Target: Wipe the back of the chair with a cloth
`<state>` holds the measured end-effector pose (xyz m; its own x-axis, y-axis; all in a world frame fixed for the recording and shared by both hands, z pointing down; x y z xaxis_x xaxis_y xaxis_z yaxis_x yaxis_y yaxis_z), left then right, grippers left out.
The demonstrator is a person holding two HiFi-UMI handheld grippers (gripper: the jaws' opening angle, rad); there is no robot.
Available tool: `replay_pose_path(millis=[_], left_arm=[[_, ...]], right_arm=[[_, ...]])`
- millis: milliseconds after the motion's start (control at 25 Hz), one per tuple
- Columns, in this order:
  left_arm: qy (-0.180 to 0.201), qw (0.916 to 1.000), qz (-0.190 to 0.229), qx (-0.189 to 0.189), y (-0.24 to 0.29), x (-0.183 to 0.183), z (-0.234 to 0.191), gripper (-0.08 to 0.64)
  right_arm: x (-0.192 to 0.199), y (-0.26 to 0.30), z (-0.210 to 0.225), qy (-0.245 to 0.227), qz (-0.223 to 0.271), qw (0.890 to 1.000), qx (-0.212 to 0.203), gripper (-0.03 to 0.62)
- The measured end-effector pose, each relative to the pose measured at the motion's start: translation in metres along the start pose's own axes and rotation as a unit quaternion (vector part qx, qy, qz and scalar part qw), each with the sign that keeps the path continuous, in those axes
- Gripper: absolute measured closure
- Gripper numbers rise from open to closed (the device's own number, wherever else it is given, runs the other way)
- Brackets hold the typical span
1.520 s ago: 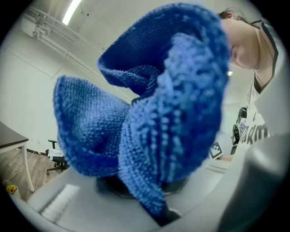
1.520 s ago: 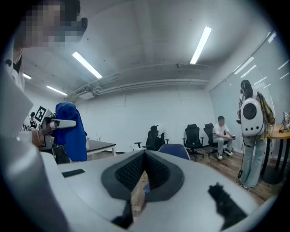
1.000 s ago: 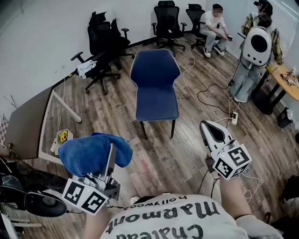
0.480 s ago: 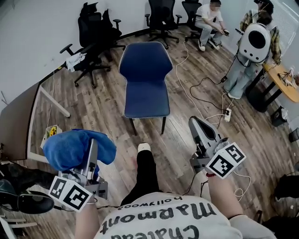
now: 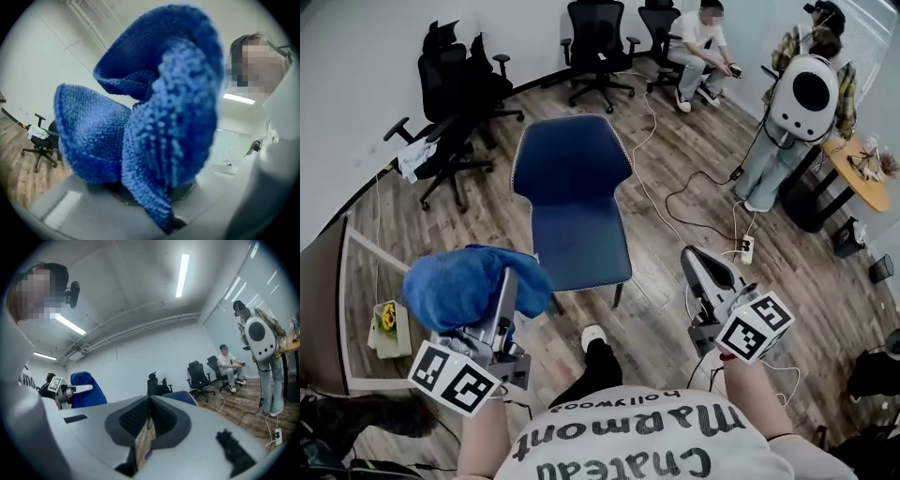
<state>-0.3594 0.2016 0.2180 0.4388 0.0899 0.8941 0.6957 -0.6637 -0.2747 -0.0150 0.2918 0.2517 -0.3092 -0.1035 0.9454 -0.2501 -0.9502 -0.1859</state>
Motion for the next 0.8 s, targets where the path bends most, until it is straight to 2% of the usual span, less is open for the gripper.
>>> replay_pose_path(millis=[160,280,440,520,680,800], left_arm=[[0.005,0.9999,0.014,0.009,0.078,-0.017,-0.041,0.529],[0.013,0.9989,0.042,0.014,0.12,-0.037,-0.07,0.528],[0.021,0.9976,0.067,-0.003,0.162,-0.045,-0.101,0.528],[0.02,0.998,0.059,-0.012,0.181,-0.038,-0.108,0.526],[0.018,0.9995,0.017,-0.019,0.21,-0.018,-0.117,0.525],[0.011,0.9996,0.018,-0.018,0.222,-0.008,-0.121,0.525]], right_arm=[[-0.018,0.075,0.037,-0.012,0.008,1.0,-0.002,0.577],[-0.029,0.129,0.054,-0.014,0.031,0.999,-0.013,0.577],[-0.029,0.172,0.071,-0.01,0.041,0.999,-0.005,0.577],[-0.028,0.18,0.084,-0.004,0.036,0.999,0.006,0.577],[-0.027,0.188,0.107,0.006,0.034,0.999,0.025,0.577],[-0.025,0.199,0.122,0.007,0.028,0.999,0.027,0.577]])
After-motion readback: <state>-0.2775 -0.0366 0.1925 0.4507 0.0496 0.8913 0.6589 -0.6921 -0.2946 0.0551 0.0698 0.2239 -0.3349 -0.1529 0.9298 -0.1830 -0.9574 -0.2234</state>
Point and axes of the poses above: the fingertips, and each gripper's own axes: y forward along the fingers, z to its right, x out of its underside, the point moved 8 cm from there along -y, backward along the fingers, and after that the axes turned 13 degrees about z, right-handed, at the moved point
